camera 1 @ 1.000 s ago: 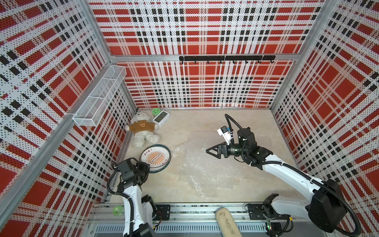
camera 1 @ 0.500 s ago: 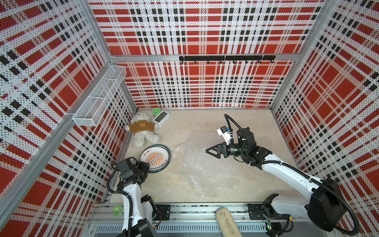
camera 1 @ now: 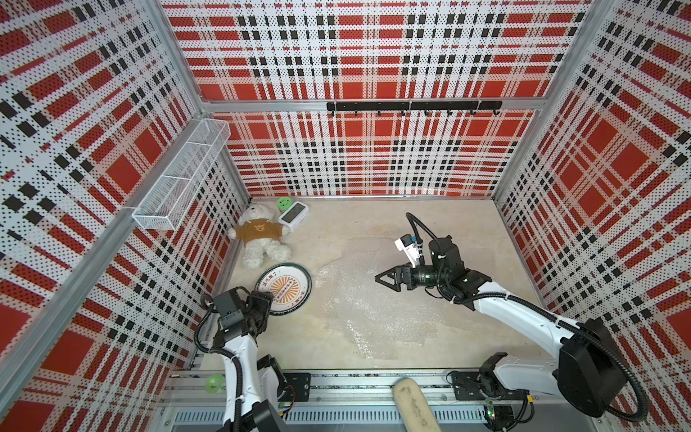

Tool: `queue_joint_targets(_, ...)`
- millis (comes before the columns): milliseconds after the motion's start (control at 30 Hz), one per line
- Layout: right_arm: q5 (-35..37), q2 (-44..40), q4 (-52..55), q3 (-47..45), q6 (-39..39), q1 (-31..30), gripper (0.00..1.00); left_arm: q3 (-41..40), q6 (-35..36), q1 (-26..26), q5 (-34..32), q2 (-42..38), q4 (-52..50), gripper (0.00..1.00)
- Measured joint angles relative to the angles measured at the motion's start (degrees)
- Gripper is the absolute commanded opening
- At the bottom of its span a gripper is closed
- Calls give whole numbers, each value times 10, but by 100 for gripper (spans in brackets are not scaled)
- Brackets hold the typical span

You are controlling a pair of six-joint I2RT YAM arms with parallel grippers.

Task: Unpack dinner plates from bubble wrap
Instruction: Place the plate on the plate, then reset both arms

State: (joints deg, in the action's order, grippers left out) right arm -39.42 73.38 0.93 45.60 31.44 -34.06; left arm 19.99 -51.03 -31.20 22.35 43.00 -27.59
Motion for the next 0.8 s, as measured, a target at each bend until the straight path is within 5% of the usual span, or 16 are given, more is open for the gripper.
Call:
queue_joint_targets(33, 0, 2, -3, 0, 0, 0, 100, 1, 0, 0, -3, -3, -5, 82)
queue_joint_targets(67, 0, 3, -4, 0, 1, 0, 100, 4, 1, 0, -7, -8, -14, 99)
queue_joint_targets(433, 0, 15, -24, 15, 3, 5, 100, 166, 22, 46, -76, -21, -106, 99)
queue_joint_targets(533, 0, 17, -36, 17, 15, 31, 100, 224, 35, 134, -122, -8, -117, 99)
queue_joint_targets(667, 9, 8, -46, 19, 27, 108, 100, 342, 84, 315, -196, 64, -113, 99)
queue_joint_targets(800, 128, -38, 38, 58, -10, 174, 100, 384, 176, 465, -287, 122, -25, 99)
